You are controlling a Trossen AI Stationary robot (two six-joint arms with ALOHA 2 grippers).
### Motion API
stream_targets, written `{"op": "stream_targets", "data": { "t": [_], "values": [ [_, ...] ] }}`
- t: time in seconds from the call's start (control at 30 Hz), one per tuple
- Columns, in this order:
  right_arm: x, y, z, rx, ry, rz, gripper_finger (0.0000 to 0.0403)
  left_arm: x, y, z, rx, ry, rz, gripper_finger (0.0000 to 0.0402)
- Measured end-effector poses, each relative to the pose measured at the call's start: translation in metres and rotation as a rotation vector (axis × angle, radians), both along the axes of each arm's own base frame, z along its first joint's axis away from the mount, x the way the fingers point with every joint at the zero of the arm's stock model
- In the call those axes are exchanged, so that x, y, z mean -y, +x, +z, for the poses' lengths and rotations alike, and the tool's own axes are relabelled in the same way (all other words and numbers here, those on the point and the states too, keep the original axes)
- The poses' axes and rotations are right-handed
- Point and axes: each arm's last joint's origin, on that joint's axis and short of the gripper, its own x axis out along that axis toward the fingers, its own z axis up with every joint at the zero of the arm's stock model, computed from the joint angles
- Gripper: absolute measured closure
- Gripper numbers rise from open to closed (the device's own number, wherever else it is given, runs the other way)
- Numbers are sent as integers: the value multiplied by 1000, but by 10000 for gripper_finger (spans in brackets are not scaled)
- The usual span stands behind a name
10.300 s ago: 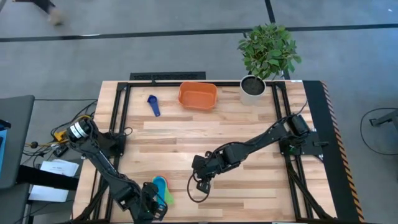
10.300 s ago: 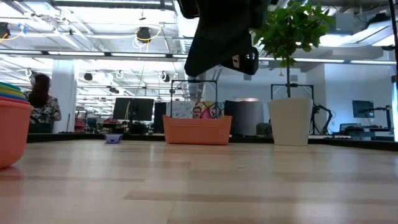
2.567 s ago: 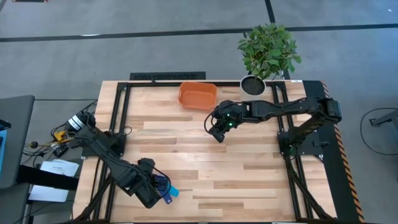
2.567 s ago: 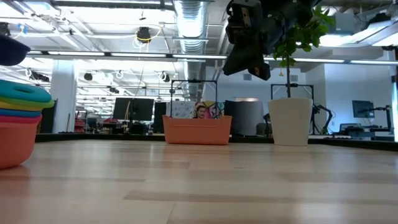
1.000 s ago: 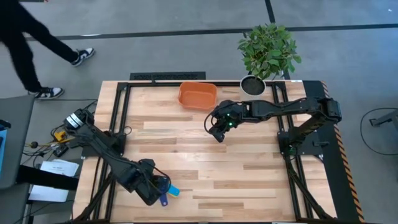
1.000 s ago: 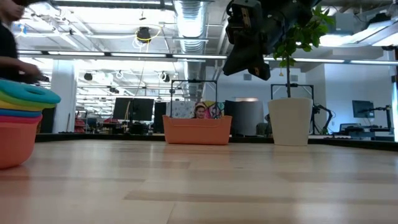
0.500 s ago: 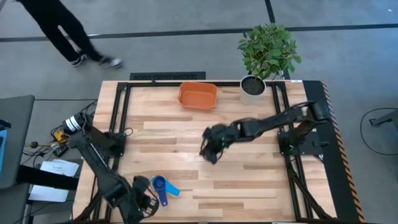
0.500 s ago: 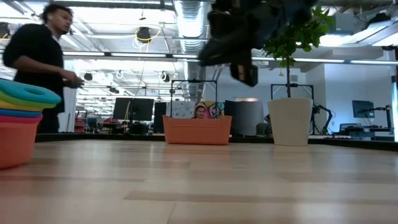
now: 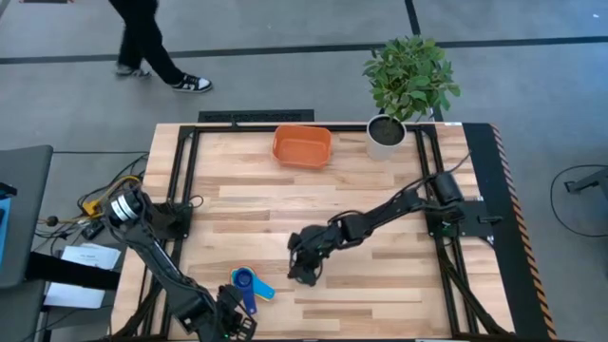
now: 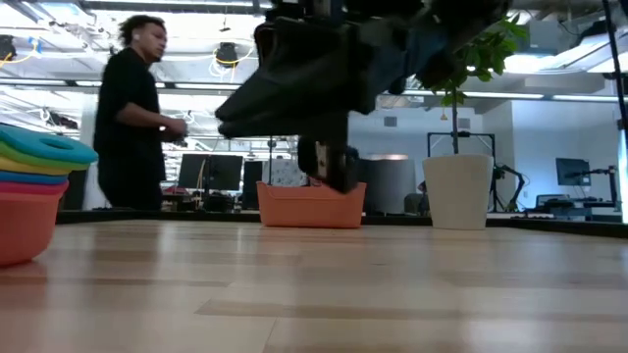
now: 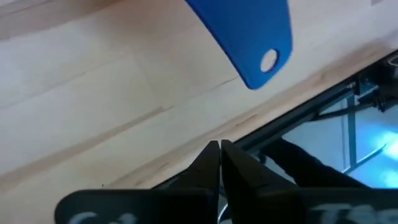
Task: Nest measuring cups in basket
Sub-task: Stack the violet measuring cup on top of the light blue measuring cup, then put the nested measuring cups into the orange bin
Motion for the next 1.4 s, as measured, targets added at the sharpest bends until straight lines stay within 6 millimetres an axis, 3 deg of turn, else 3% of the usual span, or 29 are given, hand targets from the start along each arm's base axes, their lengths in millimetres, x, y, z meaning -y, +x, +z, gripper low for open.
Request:
{"op": "stream_targets", "data": {
  "t": [0.27,0.5,1.1,1.4],
  "values": [
    [-24,33,-18,31,-18,40,344,-15,9,-3,-6,95,64,401],
    [-29,56,-31,-13,1,20,344,-26,24,-2,22,104,78,401],
    [-33,59,-26,-19,24,98,344,-36,39,-1,73,120,103,401],
    [-10,61,-12,9,8,160,344,-27,34,2,97,82,84,401]
  ]
}}
